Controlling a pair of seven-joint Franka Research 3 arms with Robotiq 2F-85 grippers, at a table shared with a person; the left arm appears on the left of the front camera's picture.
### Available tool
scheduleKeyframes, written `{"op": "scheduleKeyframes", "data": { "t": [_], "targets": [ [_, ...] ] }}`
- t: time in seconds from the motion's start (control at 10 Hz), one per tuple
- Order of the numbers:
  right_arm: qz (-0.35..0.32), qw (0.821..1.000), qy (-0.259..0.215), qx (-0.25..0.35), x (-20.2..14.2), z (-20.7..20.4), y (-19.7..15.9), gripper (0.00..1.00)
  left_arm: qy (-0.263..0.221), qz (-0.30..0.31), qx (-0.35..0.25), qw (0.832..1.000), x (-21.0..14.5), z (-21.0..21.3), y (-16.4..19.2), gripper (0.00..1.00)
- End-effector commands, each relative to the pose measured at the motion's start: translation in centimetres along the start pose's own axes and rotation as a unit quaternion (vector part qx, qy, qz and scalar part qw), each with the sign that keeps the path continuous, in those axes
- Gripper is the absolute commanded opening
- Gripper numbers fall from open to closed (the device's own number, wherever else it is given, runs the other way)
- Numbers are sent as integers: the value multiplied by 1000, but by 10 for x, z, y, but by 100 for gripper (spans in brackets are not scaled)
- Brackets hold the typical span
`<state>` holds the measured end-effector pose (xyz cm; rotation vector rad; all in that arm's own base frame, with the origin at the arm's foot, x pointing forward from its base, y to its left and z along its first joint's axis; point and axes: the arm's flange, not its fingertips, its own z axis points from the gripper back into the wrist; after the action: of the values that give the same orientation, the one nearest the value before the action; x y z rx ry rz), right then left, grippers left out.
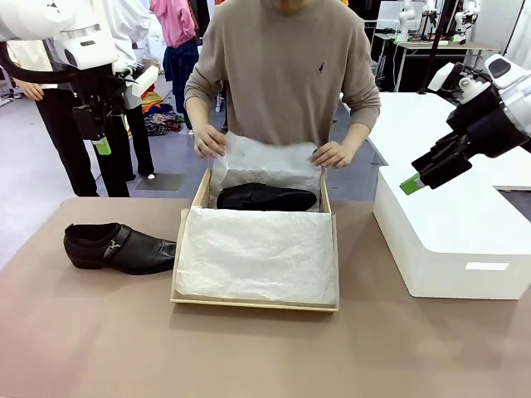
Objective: Pack the shoes into the box.
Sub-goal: Place the other shoe of the Shoes into the Shoes Box.
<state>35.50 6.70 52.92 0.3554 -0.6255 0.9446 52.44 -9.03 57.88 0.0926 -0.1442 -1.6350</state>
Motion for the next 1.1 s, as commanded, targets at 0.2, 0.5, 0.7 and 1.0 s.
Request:
{"op": "scheduleKeyframes", "data": {
  "t": [0.2, 0.5, 0.7, 1.0],
  "targets": [
    [1, 1000, -7, 4, 0, -1, -1, 100, 4, 3, 15, 1000, -4, -3, -13, 100],
    [1, 1000, -7, 4, 0, -1, -1, 100, 11, -2, 44, 999, -33, -13, -55, 100],
    [1, 1000, -7, 4, 0, -1, -1, 100, 5, 13, 25, 1000, -52, -35, -73, 100],
    [1, 1000, -7, 4, 0, -1, -1, 100, 7, 29, 4, 1000, -64, -70, -74, 100]
  ]
}}
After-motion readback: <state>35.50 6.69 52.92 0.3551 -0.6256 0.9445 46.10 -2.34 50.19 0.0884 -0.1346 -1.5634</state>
